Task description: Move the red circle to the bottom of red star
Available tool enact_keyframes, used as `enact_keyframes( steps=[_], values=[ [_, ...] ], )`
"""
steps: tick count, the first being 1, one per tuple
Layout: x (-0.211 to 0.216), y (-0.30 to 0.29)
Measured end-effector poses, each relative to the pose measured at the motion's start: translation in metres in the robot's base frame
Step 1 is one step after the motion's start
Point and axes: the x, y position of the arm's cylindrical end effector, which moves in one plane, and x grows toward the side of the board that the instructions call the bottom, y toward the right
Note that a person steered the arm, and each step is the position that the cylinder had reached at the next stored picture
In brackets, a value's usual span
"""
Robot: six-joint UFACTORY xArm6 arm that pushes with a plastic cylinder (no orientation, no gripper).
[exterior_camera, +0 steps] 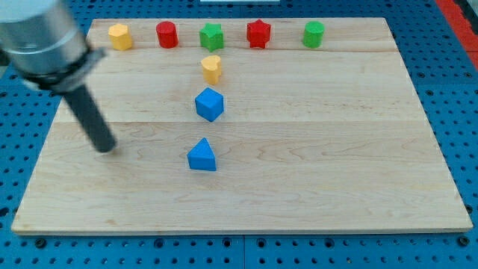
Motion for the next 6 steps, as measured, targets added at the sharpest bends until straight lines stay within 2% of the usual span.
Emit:
enact_keyframes(
  steps=[2,3,6],
  values=[
    [-0.006,-0.013],
    [-0.030,-0.012],
    [-0.144,-0.010]
  ],
)
